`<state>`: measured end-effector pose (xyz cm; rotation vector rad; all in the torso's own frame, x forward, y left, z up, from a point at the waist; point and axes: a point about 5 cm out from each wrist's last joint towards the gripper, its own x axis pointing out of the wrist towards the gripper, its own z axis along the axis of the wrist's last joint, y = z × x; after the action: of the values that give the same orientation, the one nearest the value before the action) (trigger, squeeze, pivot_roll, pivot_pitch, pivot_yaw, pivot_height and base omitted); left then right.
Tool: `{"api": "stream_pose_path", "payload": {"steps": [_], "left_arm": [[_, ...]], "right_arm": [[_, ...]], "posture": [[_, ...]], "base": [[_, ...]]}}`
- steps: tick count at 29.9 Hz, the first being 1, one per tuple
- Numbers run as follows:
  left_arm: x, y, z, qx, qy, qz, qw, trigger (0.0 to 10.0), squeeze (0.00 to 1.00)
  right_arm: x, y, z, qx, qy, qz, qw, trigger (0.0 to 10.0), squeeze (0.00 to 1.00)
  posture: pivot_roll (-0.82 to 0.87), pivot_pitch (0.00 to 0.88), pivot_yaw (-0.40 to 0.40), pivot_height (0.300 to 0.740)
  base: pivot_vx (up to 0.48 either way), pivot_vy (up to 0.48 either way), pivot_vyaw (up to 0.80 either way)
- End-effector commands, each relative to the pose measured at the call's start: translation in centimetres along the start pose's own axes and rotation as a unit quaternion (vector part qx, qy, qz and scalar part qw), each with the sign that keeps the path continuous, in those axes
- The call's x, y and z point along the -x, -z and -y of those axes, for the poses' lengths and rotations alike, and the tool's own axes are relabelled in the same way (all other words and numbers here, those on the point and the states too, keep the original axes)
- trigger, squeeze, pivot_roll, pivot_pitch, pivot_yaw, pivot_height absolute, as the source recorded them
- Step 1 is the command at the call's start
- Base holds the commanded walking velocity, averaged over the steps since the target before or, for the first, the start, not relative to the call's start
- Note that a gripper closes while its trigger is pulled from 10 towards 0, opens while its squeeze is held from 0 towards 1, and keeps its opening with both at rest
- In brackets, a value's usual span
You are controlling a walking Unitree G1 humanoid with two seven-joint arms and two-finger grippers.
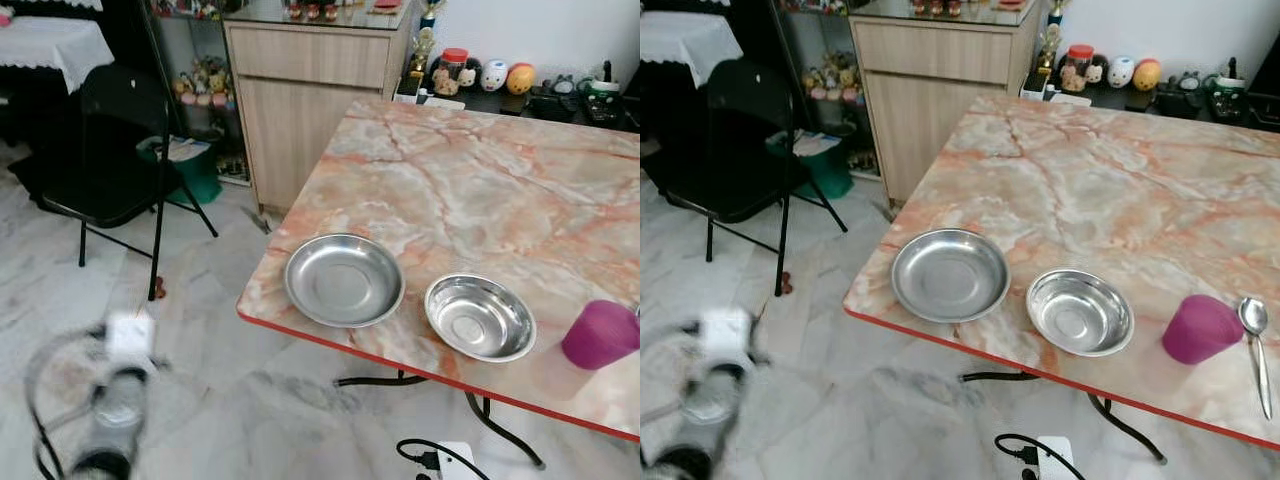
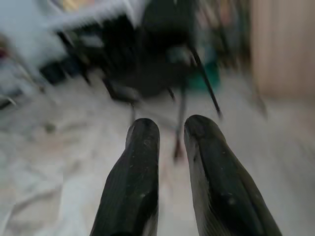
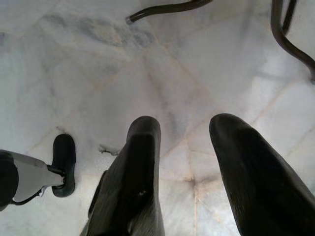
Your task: Setting the table
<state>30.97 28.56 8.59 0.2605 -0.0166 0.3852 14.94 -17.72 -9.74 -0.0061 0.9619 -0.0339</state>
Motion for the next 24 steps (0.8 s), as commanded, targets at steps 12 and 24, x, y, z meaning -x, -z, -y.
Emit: {"api": "stream_pose_path", "payload": {"steps": [12,24], "left_arm": [[-1.5,-7.7,9.4,0.166,0.229,0.102,0.954,10.0,0.0],[-1.4,-8.1,9.5,0.175,0.255,0.108,0.945,10.0,0.0]], "right_arm": [[0.0,-0.2,0.0,-0.021,0.012,0.012,1.0,10.0,0.0],[0.0,-0.3,-0.2,-0.03,0.004,0.018,0.999,10.0,0.0]], "posture": [[0.07,0.0,-0.01,0.74],[0.08,0.0,-0.002,0.74]], "base": [[0.0,0.0,0.0],[0.0,0.0,-0.63]]}}
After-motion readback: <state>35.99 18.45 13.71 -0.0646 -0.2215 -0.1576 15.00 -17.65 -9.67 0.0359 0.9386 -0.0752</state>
